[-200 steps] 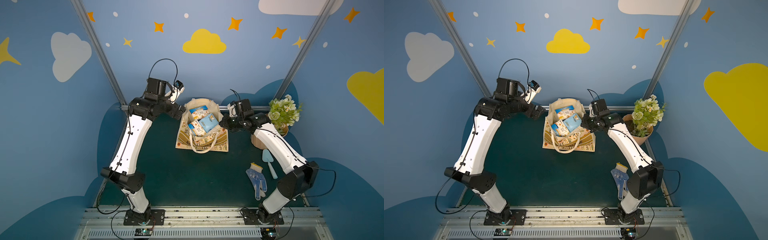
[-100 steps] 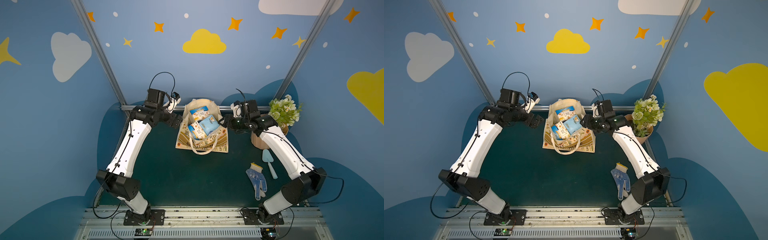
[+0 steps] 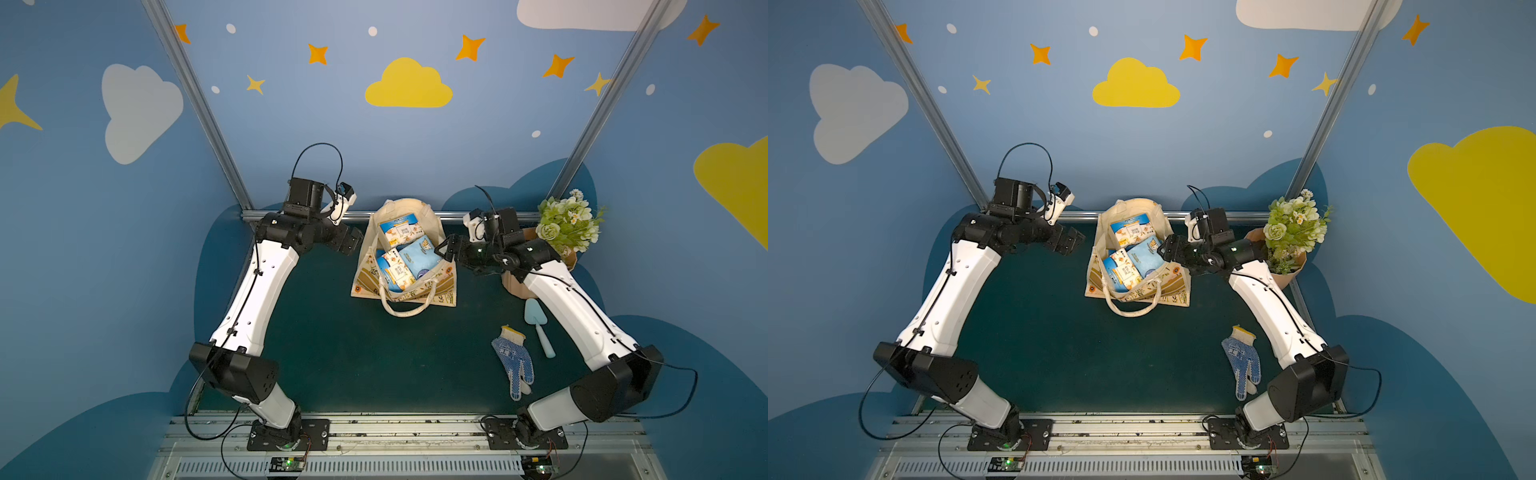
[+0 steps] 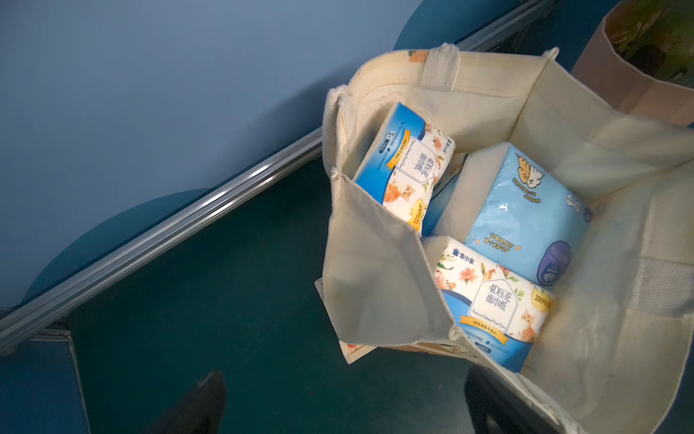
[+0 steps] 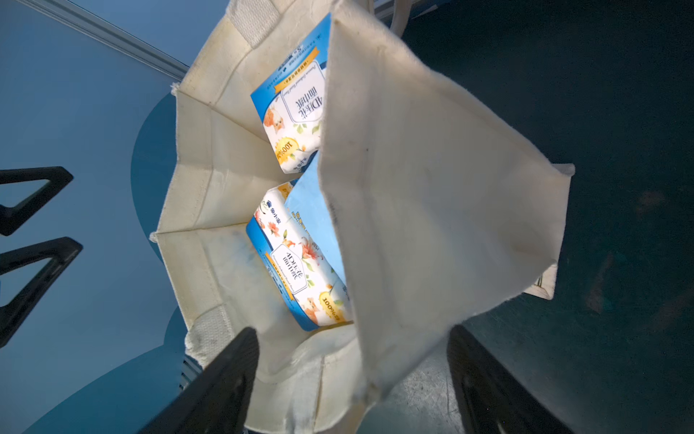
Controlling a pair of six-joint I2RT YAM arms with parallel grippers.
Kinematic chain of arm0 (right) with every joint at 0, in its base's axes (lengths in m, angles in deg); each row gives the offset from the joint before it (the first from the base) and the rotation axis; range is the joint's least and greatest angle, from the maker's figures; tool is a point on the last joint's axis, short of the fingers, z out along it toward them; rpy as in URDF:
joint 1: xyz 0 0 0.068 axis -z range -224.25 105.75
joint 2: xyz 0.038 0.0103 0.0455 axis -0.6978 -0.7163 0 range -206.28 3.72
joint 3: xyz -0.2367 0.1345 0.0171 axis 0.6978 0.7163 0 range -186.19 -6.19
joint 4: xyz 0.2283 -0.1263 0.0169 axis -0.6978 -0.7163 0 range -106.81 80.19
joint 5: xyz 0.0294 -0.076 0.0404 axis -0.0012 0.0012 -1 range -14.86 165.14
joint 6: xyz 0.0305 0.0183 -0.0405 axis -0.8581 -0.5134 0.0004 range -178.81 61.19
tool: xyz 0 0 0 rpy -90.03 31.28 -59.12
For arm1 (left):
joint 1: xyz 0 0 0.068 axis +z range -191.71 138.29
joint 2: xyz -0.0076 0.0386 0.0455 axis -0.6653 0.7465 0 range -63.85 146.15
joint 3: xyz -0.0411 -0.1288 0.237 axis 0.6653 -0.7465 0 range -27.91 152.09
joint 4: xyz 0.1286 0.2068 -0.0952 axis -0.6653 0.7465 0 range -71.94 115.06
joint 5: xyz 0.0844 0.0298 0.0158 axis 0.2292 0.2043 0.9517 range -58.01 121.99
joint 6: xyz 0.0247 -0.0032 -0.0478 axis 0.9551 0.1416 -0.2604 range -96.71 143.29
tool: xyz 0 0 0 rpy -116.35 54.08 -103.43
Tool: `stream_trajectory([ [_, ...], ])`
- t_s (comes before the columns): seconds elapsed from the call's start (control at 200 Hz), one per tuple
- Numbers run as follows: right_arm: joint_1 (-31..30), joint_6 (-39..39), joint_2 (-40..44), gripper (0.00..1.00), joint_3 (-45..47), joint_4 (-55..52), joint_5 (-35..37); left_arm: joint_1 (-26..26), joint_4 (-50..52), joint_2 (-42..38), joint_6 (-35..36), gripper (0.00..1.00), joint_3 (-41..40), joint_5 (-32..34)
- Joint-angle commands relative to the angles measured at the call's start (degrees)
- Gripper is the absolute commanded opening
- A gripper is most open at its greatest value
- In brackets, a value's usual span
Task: Put tissues into the canvas bag
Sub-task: Adjust the canvas bag at the center of the board, then reset both arms
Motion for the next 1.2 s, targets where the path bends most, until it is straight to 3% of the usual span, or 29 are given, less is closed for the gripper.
stream_trajectory([
  [0.0,-0.1,0.1,1.6,0.81,0.5,-0.6,0.5,0.4,-0.5,-1.0,-0.5,1.00,-0.1,-1.2],
  [0.355,0.0,1.3,5.8,0.84,3.0,-3.1,3.7,0.8,0.2,-1.2,-0.7,1.00,0.1,-1.4],
  [0.506,0.1,4.4,7.3,0.86,0.6,-3.5,4.4,3.3,-0.1,-2.9,-2.4,1.00,-1.2,-2.4],
  [0.671,0.9,9.6,12.5,0.93,3.4,-1.1,11.1,8.9,-6.1,-8.5,-6.5,1.00,-12.8,-4.7],
  [0.816,2.4,13.1,16.9,0.95,10.0,2.1,16.8,14.5,-15.8,-14.0,-14.9,1.00,-27.3,-9.4],
  [0.976,3.7,16.1,21.2,0.95,18.5,8.3,19.9,17.0,-26.9,-17.9,-20.9,1.00,-41.2,-8.0],
  [1.197,4.2,19.1,27.3,0.95,29.3,18.5,22.2,20.0,-31.7,-19.5,-24.4,1.00,-46.7,-6.6],
])
